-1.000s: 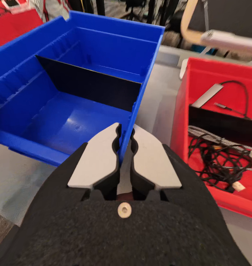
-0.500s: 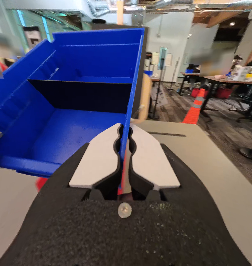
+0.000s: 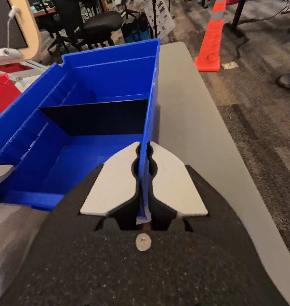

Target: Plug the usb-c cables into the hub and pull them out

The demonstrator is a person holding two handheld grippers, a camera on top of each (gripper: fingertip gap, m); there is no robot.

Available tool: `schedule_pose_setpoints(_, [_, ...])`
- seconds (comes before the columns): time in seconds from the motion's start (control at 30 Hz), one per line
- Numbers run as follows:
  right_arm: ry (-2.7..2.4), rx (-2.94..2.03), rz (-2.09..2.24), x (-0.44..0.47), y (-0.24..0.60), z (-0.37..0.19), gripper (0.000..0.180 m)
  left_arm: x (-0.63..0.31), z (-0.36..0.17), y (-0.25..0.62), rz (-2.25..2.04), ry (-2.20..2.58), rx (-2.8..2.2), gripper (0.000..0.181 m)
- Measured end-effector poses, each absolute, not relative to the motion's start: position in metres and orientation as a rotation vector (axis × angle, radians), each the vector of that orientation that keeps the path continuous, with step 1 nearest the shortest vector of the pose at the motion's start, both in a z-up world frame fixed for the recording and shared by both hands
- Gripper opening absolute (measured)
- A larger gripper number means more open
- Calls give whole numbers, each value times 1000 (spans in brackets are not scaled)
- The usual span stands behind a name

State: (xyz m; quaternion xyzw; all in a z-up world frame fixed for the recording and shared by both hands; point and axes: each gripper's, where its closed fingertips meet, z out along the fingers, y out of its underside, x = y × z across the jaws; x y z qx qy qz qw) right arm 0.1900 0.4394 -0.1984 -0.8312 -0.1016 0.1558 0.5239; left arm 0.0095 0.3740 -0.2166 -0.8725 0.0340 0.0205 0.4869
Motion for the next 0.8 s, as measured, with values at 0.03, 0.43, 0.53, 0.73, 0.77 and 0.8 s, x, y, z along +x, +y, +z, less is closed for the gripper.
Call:
schedule_pose_setpoints(0.03, [-246,-2000,382,187,444,-205,5,7,-220,377,66,77,-2127,4])
schedule_pose_setpoints(0.43, [-72,-2016,457,196,464,-222,22,30,-224,369,-98,171,-2111,34])
schedule_pose_setpoints(0.53, [-2,-1970,516,207,457,-206,34,16,-199,353,-30,212,-2042,34])
schedule_pose_setpoints(0.73, [-54,-1733,357,211,427,-120,35,-59,-158,275,-108,304,-1939,38])
schedule_pose_setpoints(0.77, [-97,-1702,377,195,420,-105,35,-85,-158,262,-104,272,-1941,39])
schedule_pose_setpoints(0.8, [-146,-1678,407,174,414,-91,36,-115,-161,251,-62,222,-1951,42])
